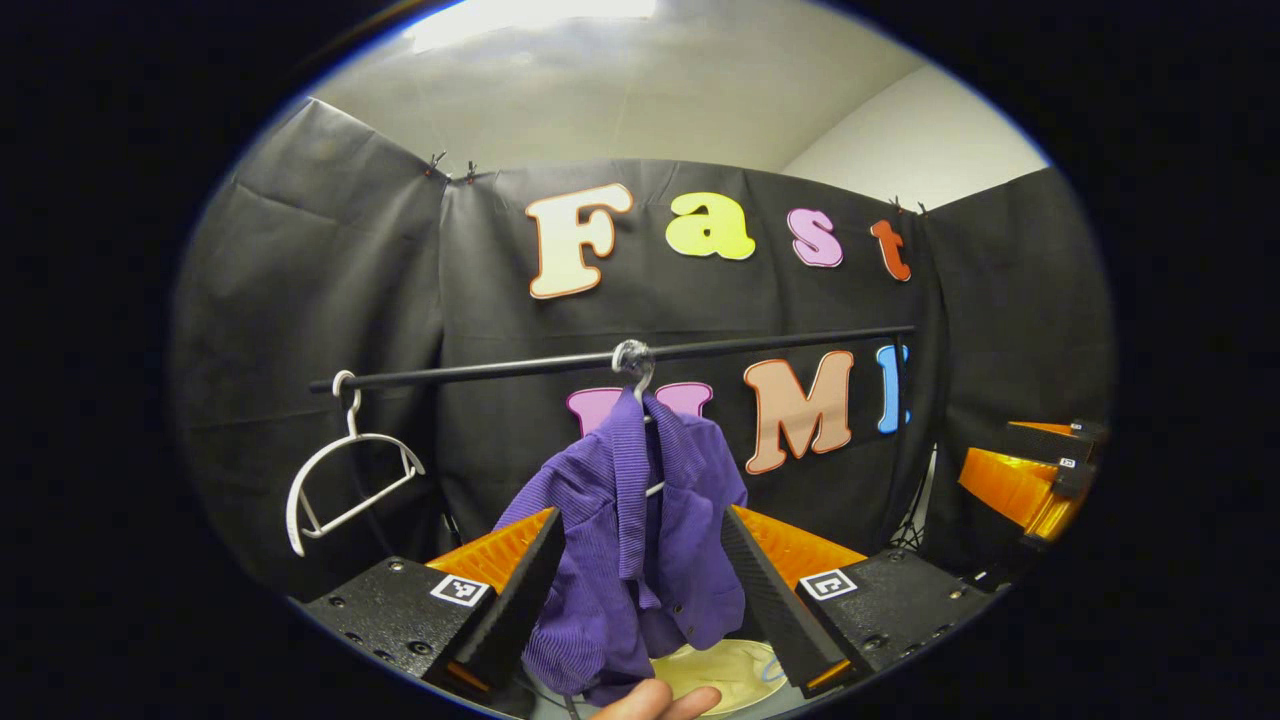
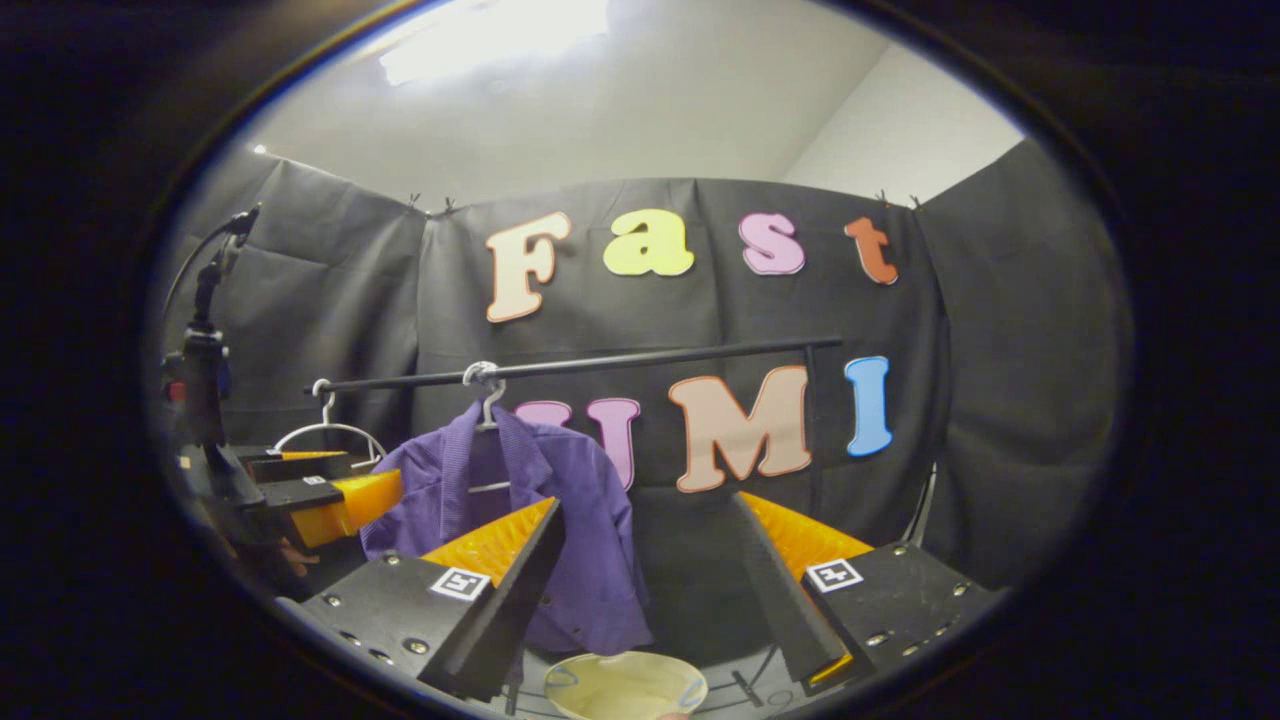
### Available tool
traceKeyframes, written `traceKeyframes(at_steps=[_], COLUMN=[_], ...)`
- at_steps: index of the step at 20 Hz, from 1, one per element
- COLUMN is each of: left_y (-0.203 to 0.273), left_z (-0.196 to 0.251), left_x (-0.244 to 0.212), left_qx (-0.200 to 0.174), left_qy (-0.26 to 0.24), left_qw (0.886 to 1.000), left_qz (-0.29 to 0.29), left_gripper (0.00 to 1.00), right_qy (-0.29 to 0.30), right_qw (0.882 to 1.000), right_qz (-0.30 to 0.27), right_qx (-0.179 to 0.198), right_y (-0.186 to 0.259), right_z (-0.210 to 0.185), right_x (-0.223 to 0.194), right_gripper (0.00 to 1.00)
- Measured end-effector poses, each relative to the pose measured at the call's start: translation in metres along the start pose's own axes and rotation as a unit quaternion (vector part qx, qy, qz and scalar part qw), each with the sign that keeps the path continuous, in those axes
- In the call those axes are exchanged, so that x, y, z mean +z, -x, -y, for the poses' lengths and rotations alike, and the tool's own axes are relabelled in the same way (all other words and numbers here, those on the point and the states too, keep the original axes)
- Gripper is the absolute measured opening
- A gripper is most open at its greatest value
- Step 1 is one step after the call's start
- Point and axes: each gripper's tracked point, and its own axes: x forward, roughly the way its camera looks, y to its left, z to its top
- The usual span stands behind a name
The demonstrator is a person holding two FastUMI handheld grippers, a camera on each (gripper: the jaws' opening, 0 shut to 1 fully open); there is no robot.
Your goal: Grasp the clothes on the hanger with both hands and then place them into the laundry hamper below.
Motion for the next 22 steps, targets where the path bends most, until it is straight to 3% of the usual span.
traceKeyframes(at_steps=[4,7,14,18,22], left_y=[-0.014,-0.023,-0.044,-0.063,-0.084], left_z=[-0.006,-0.008,0.002,-0.004,-0.001], left_x=[-0.030,-0.059,-0.119,-0.130,-0.146], left_qx=[0.005,0.022,0.093,0.169,0.214], left_qy=[0.002,0.002,-0.027,-0.041,-0.034], left_qw=[1.000,0.999,0.994,0.984,0.974], left_qz=[-0.004,-0.027,-0.055,-0.051,-0.061], left_gripper=[0.99,0.94,0.97,0.97,0.98], right_qy=[-0.012,-0.018,-0.030,-0.024,-0.012], right_qw=[0.999,0.997,0.984,0.972,0.960], right_qz=[-0.018,-0.051,-0.089,-0.106,-0.115], right_qx=[0.029,0.053,0.150,0.209,0.257], right_y=[-0.041,-0.069,-0.139,-0.173,-0.202], right_z=[-0.031,-0.052,-0.077,-0.085,-0.099], right_x=[-0.032,-0.064,-0.105,-0.124,-0.136], right_gripper=[0.99,0.99,0.99,0.99,0.99])
